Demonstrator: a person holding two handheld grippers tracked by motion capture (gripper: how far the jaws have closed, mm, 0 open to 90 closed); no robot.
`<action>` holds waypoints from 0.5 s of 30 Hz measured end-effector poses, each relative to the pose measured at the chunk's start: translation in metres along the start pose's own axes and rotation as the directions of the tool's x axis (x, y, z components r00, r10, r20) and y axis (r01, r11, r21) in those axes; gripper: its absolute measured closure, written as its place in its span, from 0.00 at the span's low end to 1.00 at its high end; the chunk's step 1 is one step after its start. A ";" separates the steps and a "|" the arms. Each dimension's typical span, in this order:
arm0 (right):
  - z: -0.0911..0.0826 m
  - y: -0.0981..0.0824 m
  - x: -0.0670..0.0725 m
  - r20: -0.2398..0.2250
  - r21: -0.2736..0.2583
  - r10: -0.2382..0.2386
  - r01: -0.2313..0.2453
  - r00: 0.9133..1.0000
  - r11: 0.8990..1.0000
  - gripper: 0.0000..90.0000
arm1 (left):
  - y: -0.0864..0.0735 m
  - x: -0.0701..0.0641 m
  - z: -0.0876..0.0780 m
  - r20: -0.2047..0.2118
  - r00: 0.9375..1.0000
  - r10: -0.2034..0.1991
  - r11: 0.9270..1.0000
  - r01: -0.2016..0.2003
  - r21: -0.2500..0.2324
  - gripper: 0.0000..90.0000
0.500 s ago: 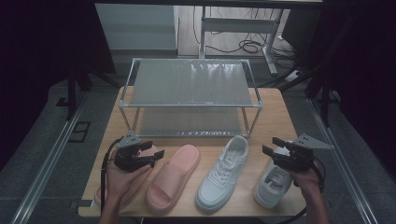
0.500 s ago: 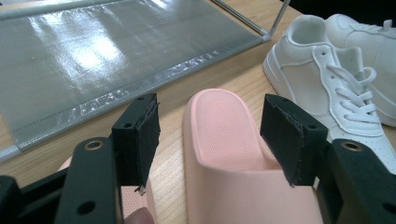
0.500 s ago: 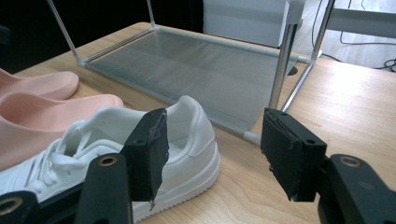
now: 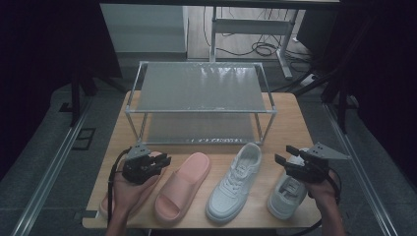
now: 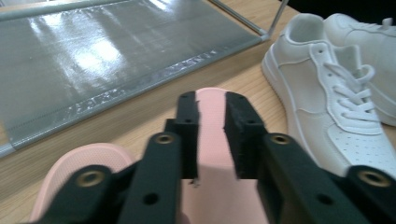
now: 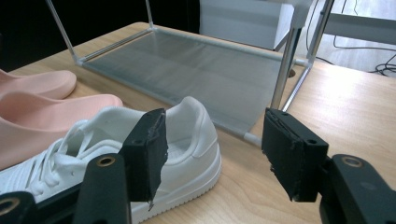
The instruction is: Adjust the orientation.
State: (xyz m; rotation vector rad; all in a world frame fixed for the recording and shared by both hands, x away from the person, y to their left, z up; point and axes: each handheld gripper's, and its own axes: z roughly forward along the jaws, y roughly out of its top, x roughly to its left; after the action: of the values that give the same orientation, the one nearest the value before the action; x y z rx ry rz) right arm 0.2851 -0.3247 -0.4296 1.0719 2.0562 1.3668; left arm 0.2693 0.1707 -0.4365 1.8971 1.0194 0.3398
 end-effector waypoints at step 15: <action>0.003 -0.004 0.003 0.020 0.040 0.014 -0.014 1.000 0.999 0.44 | -0.009 0.008 -0.031 -0.091 0.996 -0.009 1.000 0.011 0.022 1.00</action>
State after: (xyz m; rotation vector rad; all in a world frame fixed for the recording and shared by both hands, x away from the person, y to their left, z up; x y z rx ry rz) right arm 0.2835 -0.3215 -0.4344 1.1142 2.0744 1.3216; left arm 0.2514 0.1978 -0.4293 1.9107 1.0965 0.4136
